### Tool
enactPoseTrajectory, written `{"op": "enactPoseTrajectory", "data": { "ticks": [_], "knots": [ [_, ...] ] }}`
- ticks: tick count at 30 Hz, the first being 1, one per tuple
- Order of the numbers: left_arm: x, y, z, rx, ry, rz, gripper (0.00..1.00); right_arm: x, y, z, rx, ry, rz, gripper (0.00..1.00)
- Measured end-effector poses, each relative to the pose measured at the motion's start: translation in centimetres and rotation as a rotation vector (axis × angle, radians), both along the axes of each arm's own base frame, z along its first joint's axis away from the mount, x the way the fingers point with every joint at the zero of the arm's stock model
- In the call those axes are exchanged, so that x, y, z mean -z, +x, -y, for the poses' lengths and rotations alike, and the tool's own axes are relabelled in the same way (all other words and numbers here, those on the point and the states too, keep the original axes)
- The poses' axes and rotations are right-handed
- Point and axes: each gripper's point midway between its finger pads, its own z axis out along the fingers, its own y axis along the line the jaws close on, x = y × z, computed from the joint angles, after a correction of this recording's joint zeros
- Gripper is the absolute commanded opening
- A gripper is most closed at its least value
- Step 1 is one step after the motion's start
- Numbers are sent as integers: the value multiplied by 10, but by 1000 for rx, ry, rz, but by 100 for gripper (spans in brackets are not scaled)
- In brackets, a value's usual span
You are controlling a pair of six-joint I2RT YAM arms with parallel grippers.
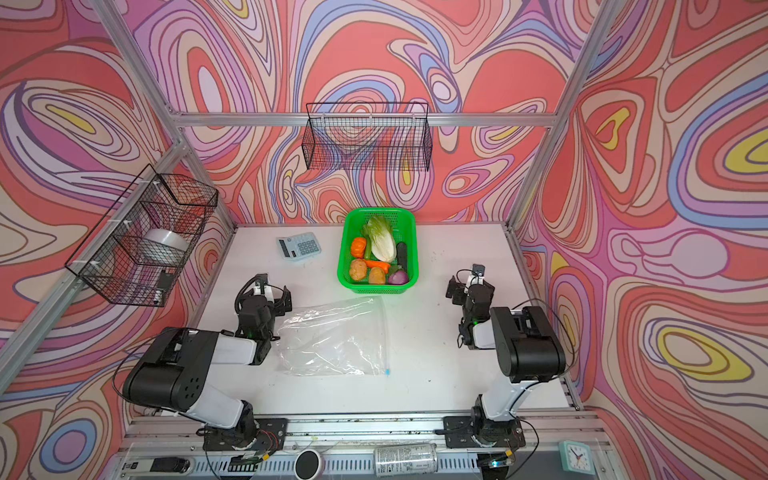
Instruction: Place the food in the zip-top bag and seal the zipper
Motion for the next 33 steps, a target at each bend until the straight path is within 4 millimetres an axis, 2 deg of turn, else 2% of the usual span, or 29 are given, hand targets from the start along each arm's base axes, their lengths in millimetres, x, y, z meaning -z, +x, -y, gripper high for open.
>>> {"op": "enactPoseTrajectory", "data": {
  "ticks": [33],
  "knots": [
    [7, -2, -2, -3, 2, -29, 100, 0, 0, 0, -1, -3, 0, 98]
  ]
}}
